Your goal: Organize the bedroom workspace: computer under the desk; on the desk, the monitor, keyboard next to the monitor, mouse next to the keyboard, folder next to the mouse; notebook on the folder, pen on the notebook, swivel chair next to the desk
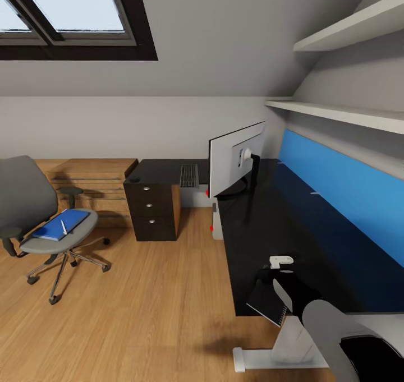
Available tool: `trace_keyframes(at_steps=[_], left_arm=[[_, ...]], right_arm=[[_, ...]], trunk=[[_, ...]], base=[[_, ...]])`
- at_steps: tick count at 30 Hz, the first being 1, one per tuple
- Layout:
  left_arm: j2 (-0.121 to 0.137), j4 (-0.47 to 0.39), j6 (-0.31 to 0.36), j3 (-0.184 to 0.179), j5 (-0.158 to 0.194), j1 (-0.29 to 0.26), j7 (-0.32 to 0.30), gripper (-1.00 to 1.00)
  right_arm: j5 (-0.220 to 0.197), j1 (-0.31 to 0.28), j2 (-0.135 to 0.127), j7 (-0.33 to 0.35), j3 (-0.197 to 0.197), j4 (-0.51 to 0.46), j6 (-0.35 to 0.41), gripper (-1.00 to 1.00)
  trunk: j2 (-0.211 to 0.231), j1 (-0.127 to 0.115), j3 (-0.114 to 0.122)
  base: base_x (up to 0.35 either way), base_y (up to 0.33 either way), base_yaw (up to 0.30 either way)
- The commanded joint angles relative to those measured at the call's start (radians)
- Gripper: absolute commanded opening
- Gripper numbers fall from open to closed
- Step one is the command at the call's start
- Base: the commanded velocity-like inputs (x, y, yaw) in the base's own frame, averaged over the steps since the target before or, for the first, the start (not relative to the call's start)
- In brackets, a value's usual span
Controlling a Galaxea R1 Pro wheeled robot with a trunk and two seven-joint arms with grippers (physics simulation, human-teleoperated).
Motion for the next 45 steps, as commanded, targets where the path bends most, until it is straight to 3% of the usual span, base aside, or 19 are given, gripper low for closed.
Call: trace_keyframes(at_steps=[1,38,45], left_arm=[[0.001,0.0,-0.006,-0.008,0.01,-0.001,0.006,1.0],[0.0,0.0,-0.005,-0.008,0.013,-0.001,0.007,1.0],[-0.001,0.001,-0.004,-0.008,0.013,-0.001,0.006,1.0]], right_arm=[[-0.007,0.0,-0.001,-0.006,0.01,0.005,0.01,1.0],[-0.008,0.0,-0.001,0.003,0.008,-0.004,0.001,1.0],[-0.018,0.001,-0.004,0.028,0.005,-0.109,0.044,1.0]], trunk=[[0.0,0.0,-0.001],[0.0,0.0,-0.001],[0.0,0.0,-0.001]], base=[[0.0,0.0,0.0],[-0.06,0.0,0.0],[0.0,0.0,0.0]])
